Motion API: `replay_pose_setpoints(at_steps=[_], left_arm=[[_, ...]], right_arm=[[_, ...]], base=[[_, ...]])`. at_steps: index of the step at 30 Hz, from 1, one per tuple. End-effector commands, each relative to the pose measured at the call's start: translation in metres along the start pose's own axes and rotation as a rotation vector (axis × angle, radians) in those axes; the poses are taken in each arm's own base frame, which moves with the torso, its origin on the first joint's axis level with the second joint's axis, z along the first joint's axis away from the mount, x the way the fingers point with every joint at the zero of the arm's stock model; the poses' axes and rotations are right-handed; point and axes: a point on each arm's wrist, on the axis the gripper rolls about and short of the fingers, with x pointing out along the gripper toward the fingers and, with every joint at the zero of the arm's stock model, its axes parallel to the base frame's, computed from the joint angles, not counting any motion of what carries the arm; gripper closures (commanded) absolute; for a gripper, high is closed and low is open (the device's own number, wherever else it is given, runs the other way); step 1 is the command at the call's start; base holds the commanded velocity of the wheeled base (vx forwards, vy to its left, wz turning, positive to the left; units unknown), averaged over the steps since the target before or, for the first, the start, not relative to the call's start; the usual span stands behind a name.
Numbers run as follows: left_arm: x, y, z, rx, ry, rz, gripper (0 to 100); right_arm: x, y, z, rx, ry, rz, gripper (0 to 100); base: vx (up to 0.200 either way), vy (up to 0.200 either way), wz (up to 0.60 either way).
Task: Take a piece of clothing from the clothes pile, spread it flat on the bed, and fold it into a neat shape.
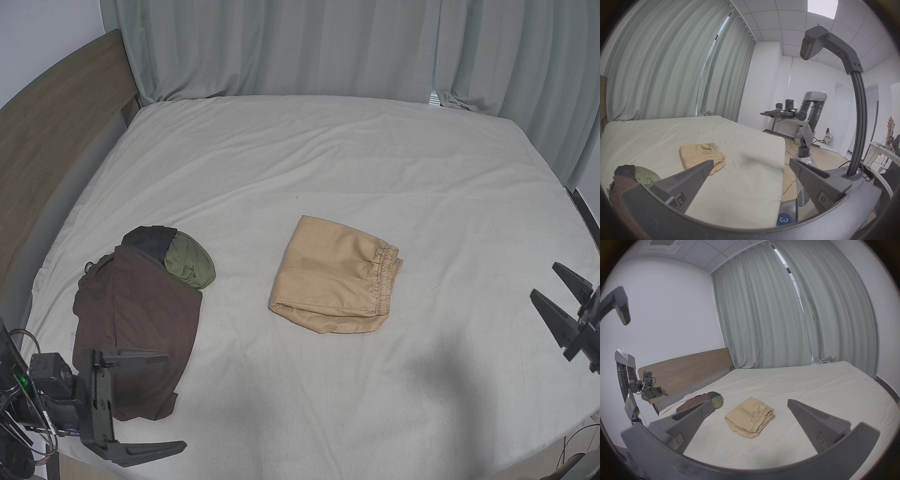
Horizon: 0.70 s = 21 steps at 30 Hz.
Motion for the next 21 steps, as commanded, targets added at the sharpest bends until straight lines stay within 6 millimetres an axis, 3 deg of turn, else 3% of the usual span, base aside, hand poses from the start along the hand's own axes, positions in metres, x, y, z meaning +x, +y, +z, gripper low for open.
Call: replay_pose_setpoints(at_steps=[1,5,10,13,16,21], left_arm=[[-0.054,-0.08,0.012,0.15,-0.067,0.18,0],[-0.065,-0.105,-0.002,0.146,-0.063,0.191,0],[-0.075,-0.127,-0.022,0.129,-0.055,0.264,0],[-0.08,-0.137,-0.036,0.127,-0.048,0.347,0],[-0.08,-0.135,-0.035,0.123,-0.046,0.4,0],[-0.082,-0.131,-0.034,0.099,-0.028,0.641,0]], right_arm=[[-0.116,0.052,-0.016,-0.095,-0.152,-0.024,0],[-0.134,0.06,-0.038,-0.103,-0.135,-0.07,0],[-0.141,0.058,-0.071,-0.062,0.055,-0.161,0],[-0.143,0.053,-0.071,-0.074,0.056,-0.416,0],[-0.143,0.052,-0.071,-0.083,0.056,-0.465,0],[-0.144,0.05,-0.071,-0.064,0.048,-0.534,0]], base=[[0.0,0.0,0.0],[0.0,0.0,0.0],[0.0,0.0,0.0],[0.0,0.0,0.0],[0.0,0.0,0.0],[0.0,0.0,0.0]])
